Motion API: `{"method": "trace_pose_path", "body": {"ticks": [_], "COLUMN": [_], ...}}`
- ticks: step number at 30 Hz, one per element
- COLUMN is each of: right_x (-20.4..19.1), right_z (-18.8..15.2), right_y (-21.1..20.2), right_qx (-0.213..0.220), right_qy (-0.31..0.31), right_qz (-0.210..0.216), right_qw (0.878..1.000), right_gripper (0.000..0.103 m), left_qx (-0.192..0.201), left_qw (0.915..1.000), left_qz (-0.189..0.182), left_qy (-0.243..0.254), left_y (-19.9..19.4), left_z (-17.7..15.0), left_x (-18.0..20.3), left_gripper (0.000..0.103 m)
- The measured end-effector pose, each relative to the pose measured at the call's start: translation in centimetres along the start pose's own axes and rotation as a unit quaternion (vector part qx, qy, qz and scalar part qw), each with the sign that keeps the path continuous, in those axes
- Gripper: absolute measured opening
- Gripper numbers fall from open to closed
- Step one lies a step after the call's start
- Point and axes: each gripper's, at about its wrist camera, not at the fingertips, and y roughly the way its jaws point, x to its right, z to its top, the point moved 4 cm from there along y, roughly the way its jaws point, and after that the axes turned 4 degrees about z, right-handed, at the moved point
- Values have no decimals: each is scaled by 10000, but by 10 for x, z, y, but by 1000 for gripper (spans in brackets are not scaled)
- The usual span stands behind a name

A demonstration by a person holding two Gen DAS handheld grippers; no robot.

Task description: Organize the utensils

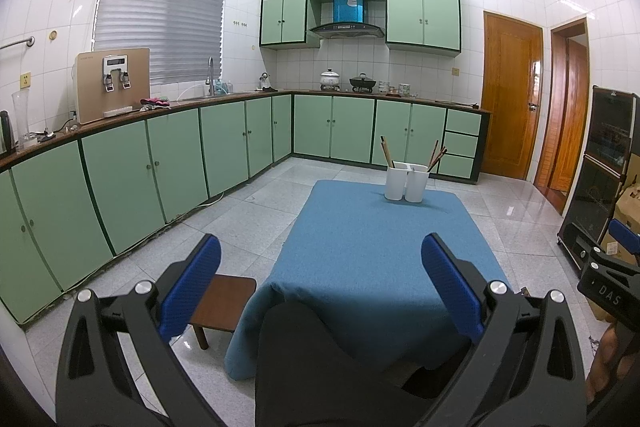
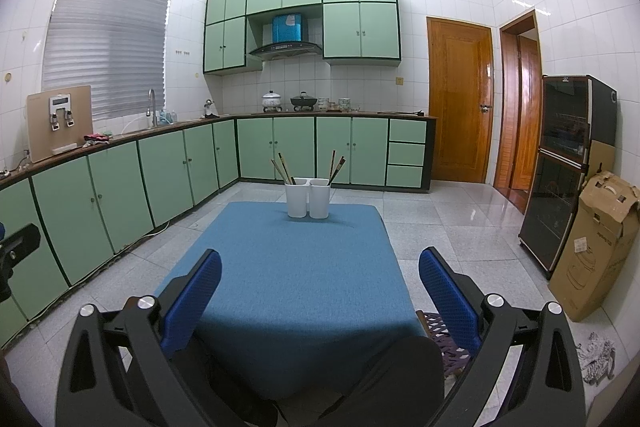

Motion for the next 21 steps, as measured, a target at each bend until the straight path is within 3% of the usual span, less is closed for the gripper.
{"method": "trace_pose_path", "body": {"ticks": [21], "right_x": [0], "right_z": [0], "right_y": [0], "right_qx": [4], "right_qy": [-10], "right_qz": [-2], "right_qw": [10000], "right_gripper": [97], "left_qx": [-25], "left_qw": [10000], "left_qz": [-25], "left_qy": [-28], "left_y": [-2], "left_z": [0], "left_x": [2], "left_gripper": [97]}}
